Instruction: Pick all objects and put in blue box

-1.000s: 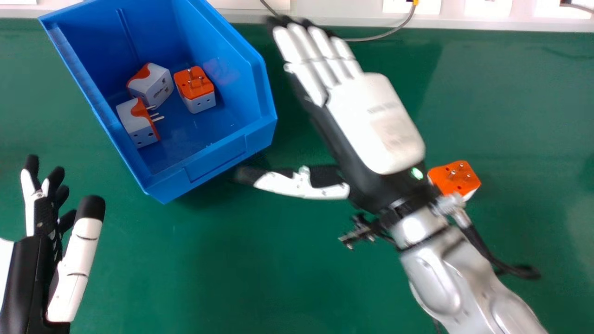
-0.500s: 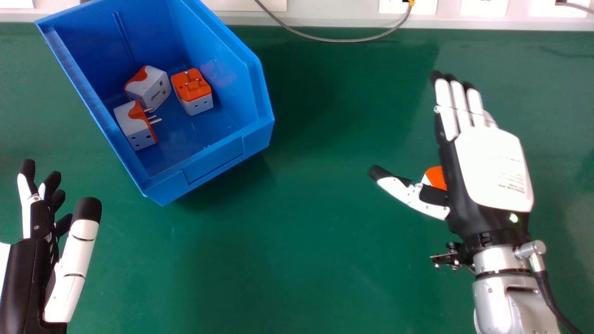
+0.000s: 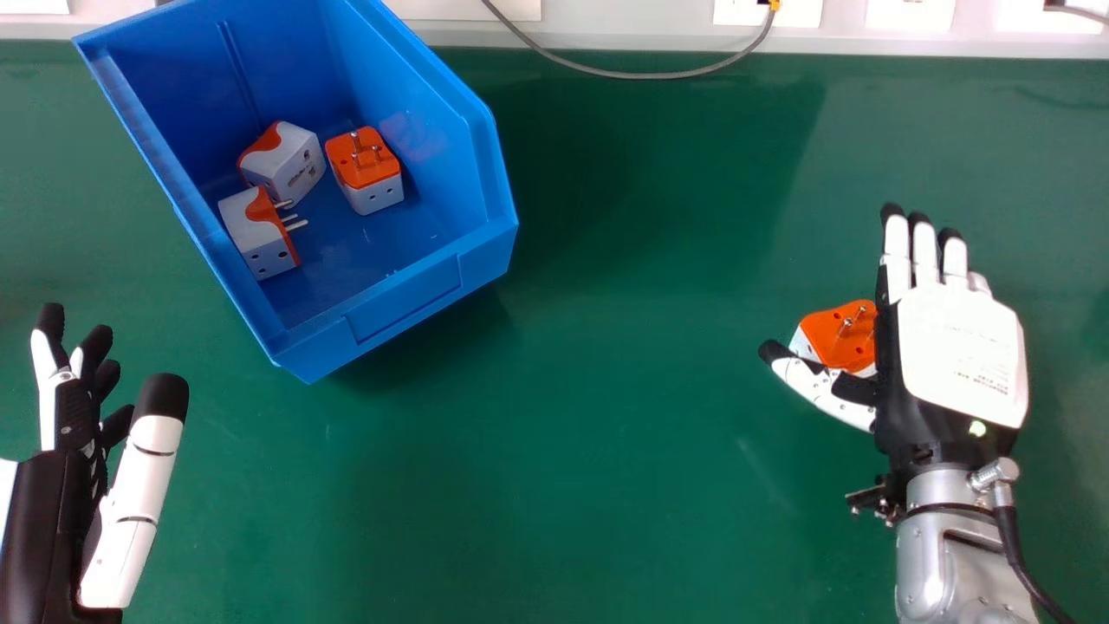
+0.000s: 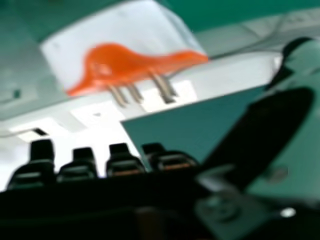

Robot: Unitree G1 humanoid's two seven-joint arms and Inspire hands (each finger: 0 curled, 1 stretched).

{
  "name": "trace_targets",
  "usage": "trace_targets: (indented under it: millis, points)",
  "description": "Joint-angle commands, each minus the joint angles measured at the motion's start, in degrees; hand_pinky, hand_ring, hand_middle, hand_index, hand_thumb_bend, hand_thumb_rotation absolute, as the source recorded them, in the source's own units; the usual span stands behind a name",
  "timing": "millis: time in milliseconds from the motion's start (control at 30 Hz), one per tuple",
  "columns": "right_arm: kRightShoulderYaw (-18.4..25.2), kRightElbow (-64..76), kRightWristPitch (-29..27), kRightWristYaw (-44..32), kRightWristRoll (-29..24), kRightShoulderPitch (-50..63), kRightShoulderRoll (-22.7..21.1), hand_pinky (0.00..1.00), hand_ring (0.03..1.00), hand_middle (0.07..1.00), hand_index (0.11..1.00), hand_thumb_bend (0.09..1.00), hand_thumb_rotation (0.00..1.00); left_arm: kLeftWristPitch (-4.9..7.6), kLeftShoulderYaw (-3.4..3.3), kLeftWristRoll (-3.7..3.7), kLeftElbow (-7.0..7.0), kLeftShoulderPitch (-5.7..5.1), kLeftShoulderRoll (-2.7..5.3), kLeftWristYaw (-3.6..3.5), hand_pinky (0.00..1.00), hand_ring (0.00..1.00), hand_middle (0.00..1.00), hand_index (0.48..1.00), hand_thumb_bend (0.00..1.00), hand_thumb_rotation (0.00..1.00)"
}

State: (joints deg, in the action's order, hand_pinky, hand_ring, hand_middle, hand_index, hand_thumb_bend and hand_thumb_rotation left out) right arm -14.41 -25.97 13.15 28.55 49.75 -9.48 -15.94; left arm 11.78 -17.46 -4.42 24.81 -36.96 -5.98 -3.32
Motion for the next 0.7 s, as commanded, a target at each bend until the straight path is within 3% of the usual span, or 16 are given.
trace_targets:
  millis: [0, 433, 667]
  points:
    - [-0.34, -1.29, -0.55, -0.02, -1.08, -2.29, -0.49, 0.88, 0.969, 1.000, 0.997, 0.544, 0.77, 0.60, -0.91, 0.44, 1.05, -0.24, -0.58, -0.03, 0.91, 0.97, 0.99, 0.998, 0.68, 0.96]
    - [-1.89, -10.26, -1.53, -1.17, -4.80, -6.17, -0.69, 0.90, 0.967, 0.998, 0.998, 0.561, 0.77, -0.59, -1.63, 0.64, 1.17, 0.11, -0.82, -0.46, 0.91, 0.97, 0.99, 0.998, 0.67, 0.96]
    - [-2.39, -11.57, -1.20, -2.16, -6.48, -7.35, -0.96, 0.88, 0.959, 0.995, 0.994, 0.560, 0.77, -1.42, -1.81, 0.75, 2.13, -0.12, -0.72, -0.64, 0.91, 0.97, 0.99, 0.999, 0.66, 0.96]
